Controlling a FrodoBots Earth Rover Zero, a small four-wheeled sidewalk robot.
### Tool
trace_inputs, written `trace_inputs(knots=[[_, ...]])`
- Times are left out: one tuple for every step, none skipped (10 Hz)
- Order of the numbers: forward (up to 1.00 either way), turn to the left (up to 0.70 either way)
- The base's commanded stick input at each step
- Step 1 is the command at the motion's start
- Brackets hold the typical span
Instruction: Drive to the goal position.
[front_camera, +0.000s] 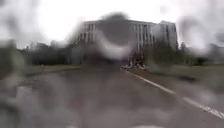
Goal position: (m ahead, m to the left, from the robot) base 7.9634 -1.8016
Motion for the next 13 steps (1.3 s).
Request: trace_inputs(knots=[[1.0,0.0],[1.0,0.0],[1.0,0.0],[1.0,0.0],[1.0,0.0],[1.0,0.0],[1.0,0.0],[1.0,0.0],[1.0,0.0],[1.0,0.0],[1.0,0.0],[1.0,0.0],[1.0,0.0]])
